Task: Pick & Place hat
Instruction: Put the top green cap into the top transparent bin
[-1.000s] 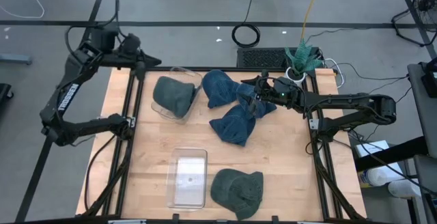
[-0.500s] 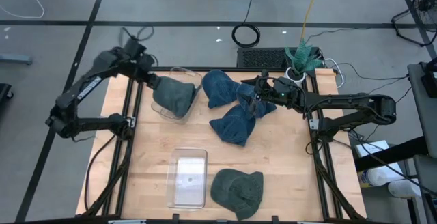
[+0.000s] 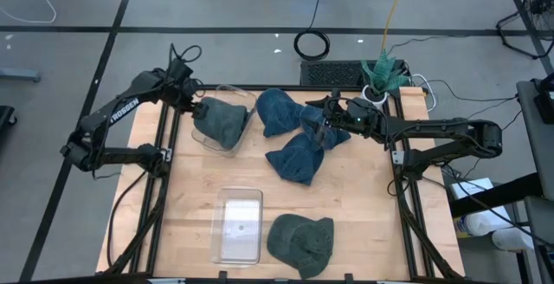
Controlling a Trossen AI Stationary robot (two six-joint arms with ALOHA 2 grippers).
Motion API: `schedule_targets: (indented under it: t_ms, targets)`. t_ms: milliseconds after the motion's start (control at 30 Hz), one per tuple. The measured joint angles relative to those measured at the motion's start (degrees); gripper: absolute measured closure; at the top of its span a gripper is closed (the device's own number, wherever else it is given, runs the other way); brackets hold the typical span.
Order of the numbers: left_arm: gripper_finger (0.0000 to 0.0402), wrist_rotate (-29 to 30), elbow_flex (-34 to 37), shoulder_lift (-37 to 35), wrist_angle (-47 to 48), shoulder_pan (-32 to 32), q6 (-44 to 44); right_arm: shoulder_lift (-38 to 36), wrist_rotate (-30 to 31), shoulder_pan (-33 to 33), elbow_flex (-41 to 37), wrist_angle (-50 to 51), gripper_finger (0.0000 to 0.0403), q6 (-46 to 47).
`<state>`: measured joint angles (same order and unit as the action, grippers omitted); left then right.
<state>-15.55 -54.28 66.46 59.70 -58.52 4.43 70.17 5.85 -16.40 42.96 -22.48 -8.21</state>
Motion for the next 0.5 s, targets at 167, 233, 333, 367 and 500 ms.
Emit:
schedule_targets:
  t_ms: [167,233,333,367,500]
  targets:
    - [0.0180,-7.0,0.0,0.0,-0.1,0.2,-2.4,0.0,0.0,0.0,0.0,0.0,0.0156,0.0]
    - [0.0203,-6.9,0.0,0.0,-0.1,0.6,-2.4,0.0,0.0,0.0,0.0,0.0,0.0156,0.0]
    - [0.0238,-5.9,0.0,0.0,0.0,0.9,-2.6,0.0,0.0,0.0,0.0,0.0,0.0156,0.0]
    - [0.0250,-5.6,0.0,0.0,0.0,1.0,-2.7,0.0,0.0,0.0,0.0,0.0,0.0156,0.0]
    - [0.0298,-4.9,0.0,0.0,0.0,1.3,-3.4,0.0,0.0,0.0,0.0,0.0,0.0156,0.0]
